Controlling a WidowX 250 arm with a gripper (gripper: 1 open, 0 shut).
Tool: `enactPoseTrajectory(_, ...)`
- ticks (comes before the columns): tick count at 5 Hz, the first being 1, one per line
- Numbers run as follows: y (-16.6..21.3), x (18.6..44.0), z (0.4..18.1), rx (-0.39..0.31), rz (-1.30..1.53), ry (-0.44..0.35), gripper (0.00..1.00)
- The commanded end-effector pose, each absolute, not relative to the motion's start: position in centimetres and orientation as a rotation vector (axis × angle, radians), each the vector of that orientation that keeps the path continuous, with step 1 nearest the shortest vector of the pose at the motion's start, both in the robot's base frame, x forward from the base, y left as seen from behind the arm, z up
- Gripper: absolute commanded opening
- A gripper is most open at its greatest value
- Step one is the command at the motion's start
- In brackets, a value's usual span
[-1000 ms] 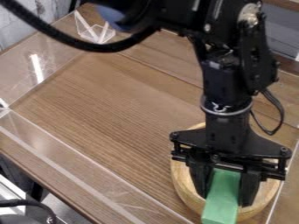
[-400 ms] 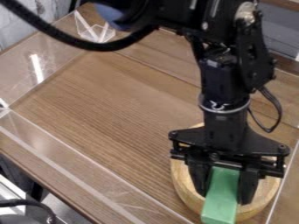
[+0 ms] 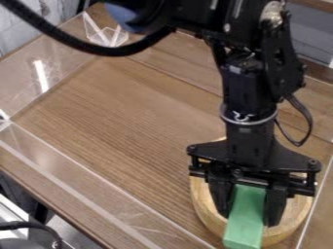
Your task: Put the green block in the brown bowl
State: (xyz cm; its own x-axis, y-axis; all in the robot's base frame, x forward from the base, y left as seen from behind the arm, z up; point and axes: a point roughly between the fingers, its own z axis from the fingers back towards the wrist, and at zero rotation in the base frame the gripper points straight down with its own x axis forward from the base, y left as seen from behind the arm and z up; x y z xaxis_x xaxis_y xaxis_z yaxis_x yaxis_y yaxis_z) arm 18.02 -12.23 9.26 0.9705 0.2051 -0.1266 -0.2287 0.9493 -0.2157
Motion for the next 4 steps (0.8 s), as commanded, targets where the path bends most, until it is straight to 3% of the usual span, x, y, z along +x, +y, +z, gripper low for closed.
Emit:
enactPoseTrajectory(1, -12.2, 18.37, 9.92, -0.247, 0.226, 0.084, 0.0)
enactPoseTrajectory(4, -12.15, 18.33, 10.23, -0.251, 0.223, 0.086, 0.0)
